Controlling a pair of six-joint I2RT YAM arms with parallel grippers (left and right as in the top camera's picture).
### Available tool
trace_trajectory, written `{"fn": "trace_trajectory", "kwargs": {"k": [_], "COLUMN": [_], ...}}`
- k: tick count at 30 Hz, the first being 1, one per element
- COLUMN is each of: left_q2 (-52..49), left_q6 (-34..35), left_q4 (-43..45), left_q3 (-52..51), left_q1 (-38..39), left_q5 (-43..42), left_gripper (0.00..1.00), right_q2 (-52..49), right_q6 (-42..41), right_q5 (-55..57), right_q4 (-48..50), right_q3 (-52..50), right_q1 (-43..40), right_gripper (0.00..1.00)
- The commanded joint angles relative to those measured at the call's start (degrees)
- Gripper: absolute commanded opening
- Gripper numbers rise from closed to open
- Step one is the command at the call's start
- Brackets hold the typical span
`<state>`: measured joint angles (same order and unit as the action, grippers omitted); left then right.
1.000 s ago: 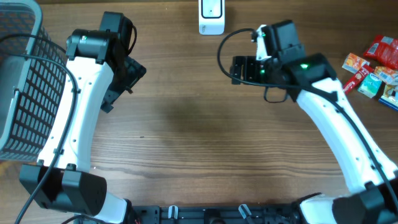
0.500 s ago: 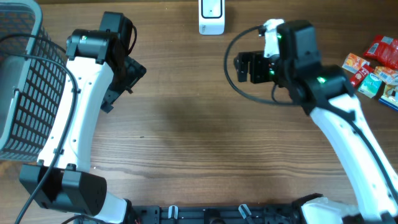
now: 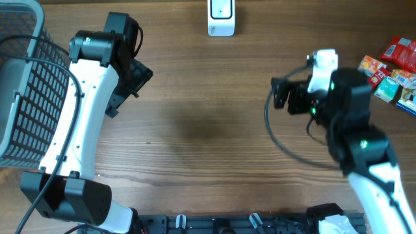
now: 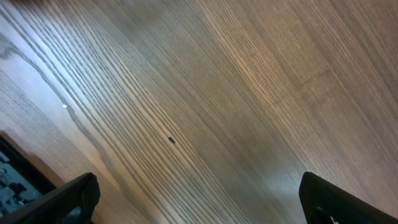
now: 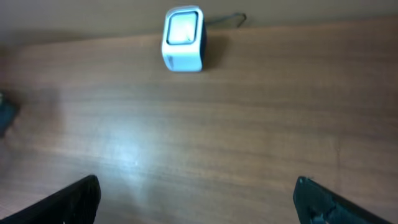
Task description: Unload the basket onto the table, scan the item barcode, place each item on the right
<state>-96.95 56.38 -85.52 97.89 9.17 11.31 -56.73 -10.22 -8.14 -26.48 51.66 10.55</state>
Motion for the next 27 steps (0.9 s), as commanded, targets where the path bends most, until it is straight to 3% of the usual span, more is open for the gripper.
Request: {"fn": "trace_trajectory", "kwargs": {"k": [1,11,27], "left_q2": [0.83,0.83,0.83], "left_q6": [-0.48,-0.48,-0.48], "left_q4": [-0.02,-0.02,-0.02], "left_q3": [0.7,0.7,0.7], "left_q1": [0.0,0.0,0.0], "left_q5": [0.33,0.33,0.33], "left_gripper": [1.0,1.0,1.0], "right_q2": [7.8,29.16,51.32], "right_q6": [-0.35,-1.18,-3.45], "right_q5": [-1.42,-1.4,-1.4], "right_q4": [6.27,19.06,19.26], "right_q3": [-9.57,-32.72,-46.95], "right_q1": [-0.13,-1.14,-5.92], "right_gripper": [1.0,1.0,1.0]}}
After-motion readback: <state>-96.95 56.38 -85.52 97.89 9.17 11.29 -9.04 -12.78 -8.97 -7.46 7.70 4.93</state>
